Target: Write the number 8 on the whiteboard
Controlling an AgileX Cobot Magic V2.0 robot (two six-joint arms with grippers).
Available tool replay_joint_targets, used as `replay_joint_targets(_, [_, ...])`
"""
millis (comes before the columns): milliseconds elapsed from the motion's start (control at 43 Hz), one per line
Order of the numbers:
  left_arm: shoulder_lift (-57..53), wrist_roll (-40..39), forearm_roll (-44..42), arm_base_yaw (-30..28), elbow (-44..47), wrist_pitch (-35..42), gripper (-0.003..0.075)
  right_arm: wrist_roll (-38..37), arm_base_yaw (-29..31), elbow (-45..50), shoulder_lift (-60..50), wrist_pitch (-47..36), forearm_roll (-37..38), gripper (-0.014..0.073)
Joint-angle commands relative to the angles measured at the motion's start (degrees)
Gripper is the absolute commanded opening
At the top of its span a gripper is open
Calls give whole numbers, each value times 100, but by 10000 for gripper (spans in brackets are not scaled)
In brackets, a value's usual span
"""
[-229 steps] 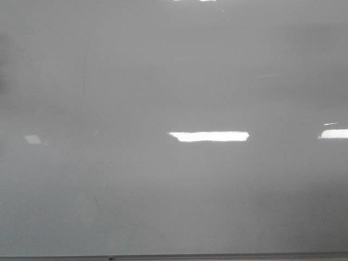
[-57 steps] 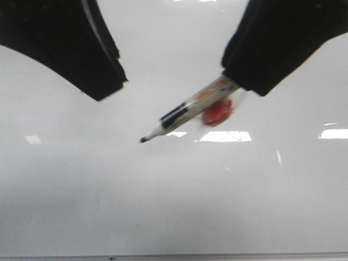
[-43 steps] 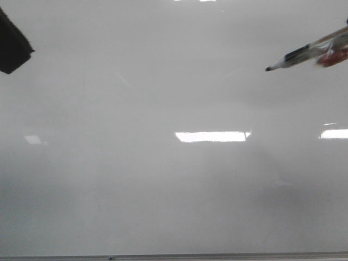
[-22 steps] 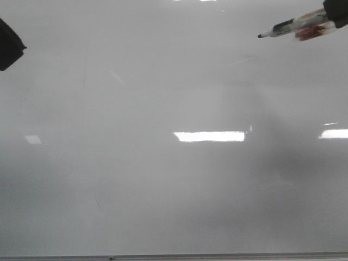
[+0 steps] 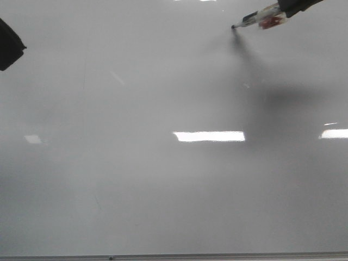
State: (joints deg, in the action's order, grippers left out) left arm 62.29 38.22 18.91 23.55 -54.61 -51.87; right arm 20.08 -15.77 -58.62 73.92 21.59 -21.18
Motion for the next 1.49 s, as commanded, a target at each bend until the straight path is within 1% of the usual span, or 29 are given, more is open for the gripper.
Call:
replay_joint_targets(0, [-123,-56,220,-27,-138,265,479,233,-169,-399,187,-57,-38,-61])
replay_joint_targets(93, [-123,-56,229,-27,-138,265,479,194,-94,-424,202,279,52,-60])
replay_joint_targets(163, [-123,-56,229,-27,-138,265,479,126,168,-324,16,408,56,-60])
replay_joint_targets(279, [-123,-56,229,-27,-138,265,479,132,465,183,-350,559,56,-60])
replay_joint_targets(349, [-123,-56,229,-27,-138,316,479,132,400,608,-449,443,39,-60])
replay_joint_targets(465, [-123,-56,272,-27,-138,397,479,132,-42,948,-349,-155,-42,-60])
replay_joint_targets(535, [-123,-56,272,-27,-138,397,479,132,-344,876,-165,-507,-52,-60])
replay_joint_targets(605, [-123,-56,272,-27,-138,397,479,132,-406,682,38,-621,-52,-60])
replay_joint_targets(698, [-123,-56,272,-27,-138,387,479,120,-184,410,145,-528,-52,-60])
replay_joint_targets(767, [-123,-56,272,-27,-138,379,479,115,120,240,67,-407,-52,-60])
replay_joint_targets(837, [-123,-56,272,-27,-138,379,479,115,281,138,-64,-362,-52,-60])
replay_joint_targets(1233, [-123,-56,272,-27,-138,379,479,174,294,-392,-198,-179,-47,-60])
replay_joint_targets(1372, [-123,-14,272,-27,-138,379,479,255,108,-392,-442,61,-52,-60])
replay_joint_targets(1465, [-123,282,352,131,-138,379,479,743,-278,-305,-874,446,-52,-60])
